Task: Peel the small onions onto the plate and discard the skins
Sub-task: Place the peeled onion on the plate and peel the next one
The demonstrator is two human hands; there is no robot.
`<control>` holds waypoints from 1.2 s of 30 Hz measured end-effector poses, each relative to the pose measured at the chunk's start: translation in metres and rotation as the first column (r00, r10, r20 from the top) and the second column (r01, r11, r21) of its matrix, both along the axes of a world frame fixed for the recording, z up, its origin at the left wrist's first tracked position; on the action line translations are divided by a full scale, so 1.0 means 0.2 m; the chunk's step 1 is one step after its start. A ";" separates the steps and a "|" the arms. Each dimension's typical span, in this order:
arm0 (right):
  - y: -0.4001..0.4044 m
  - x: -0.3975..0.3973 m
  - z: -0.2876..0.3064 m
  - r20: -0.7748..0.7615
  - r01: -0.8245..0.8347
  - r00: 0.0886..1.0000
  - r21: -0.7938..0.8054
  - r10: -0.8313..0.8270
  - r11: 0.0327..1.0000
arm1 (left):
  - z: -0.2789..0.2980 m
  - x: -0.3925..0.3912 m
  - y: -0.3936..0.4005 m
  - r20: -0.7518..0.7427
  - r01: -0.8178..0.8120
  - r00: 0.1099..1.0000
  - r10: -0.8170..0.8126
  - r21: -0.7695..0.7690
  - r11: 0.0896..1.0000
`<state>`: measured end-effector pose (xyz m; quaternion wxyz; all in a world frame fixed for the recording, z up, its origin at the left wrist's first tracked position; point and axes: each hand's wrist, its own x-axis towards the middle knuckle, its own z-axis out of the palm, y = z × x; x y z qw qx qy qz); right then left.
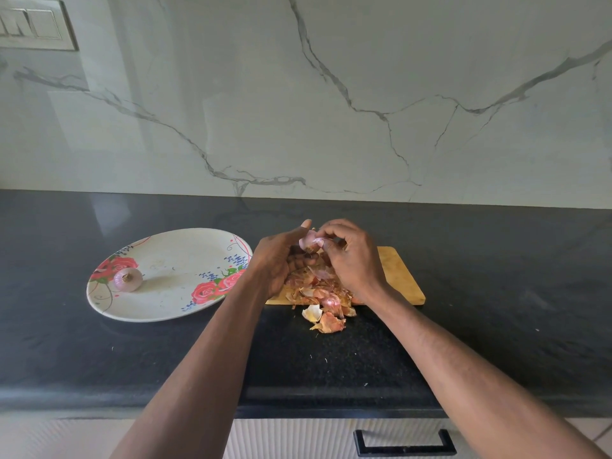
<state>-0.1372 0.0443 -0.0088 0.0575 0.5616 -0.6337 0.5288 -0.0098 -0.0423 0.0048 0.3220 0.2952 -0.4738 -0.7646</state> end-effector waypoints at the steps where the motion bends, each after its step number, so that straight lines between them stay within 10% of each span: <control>1: 0.00 0.00 0.00 -0.002 0.007 1.000 0.002 -0.007 1.000 | 0.00 0.00 0.00 0.002 0.009 1.000 -0.009 -0.001 1.000; 36: 0.00 0.02 0.01 0.384 -0.076 0.921 0.014 0.064 0.997 | 0.01 0.01 -0.01 -0.244 0.046 0.970 -0.001 0.178 0.983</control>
